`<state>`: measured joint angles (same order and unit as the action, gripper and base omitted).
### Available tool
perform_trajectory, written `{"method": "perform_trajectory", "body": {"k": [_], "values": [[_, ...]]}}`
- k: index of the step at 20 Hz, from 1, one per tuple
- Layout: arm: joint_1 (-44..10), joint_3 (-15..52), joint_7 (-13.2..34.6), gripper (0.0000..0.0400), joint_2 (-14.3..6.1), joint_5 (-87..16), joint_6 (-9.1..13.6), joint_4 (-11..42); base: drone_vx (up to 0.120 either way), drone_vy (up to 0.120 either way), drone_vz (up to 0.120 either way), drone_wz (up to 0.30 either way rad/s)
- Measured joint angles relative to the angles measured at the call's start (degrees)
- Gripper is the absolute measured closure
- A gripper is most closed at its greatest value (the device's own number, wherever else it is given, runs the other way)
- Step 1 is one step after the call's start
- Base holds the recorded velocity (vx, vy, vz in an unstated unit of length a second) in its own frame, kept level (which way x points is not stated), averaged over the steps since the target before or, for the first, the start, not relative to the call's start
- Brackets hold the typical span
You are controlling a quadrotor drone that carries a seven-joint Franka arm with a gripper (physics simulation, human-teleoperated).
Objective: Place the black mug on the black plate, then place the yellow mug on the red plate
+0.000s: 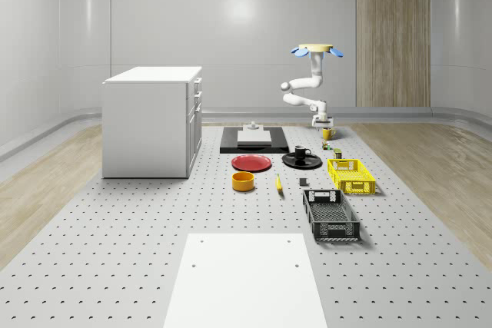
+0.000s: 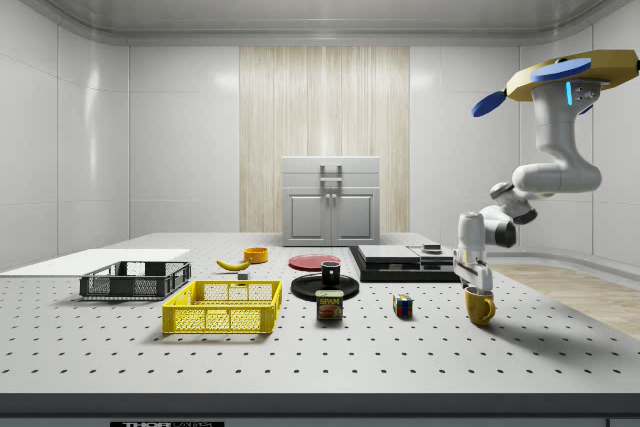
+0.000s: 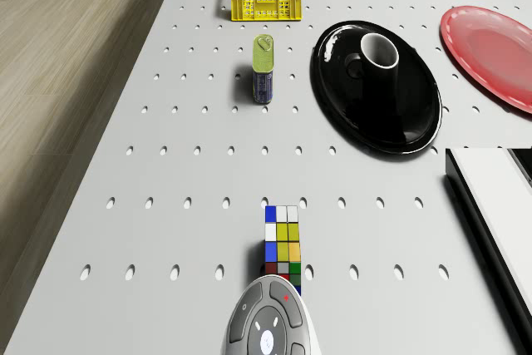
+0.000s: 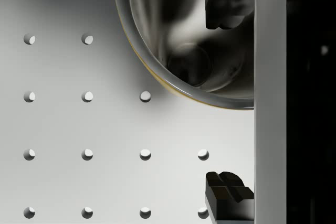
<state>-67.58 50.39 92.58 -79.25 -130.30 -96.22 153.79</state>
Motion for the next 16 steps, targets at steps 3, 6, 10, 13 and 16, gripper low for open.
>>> {"method": "perform_trajectory", "body": {"k": [3, 6, 10, 13, 16], "values": [[0.1, 0.0, -0.2, 0.0000, 0.3, -0.1, 0.2, -0.1, 0.000, 0.000, 0.000, 0.000], [0.2, -0.1, -0.3, 0.0141, 0.6, -0.3, 0.4, -0.2, 0.000, 0.000, 0.000, 0.000], [0.5, -0.2, -0.5, 0.0235, 0.9, -0.5, 0.7, -0.2, 0.000, 0.000, 0.000, 0.000], [0.6, -0.2, -0.7, 0.0264, 1.1, -0.6, 0.9, -0.2, 0.000, 0.000, 0.000, 0.000], [0.8, -0.3, -0.8, 0.0278, 1.3, -0.7, 1.1, -0.2, 0.000, 0.000, 0.000, 0.000]]}}
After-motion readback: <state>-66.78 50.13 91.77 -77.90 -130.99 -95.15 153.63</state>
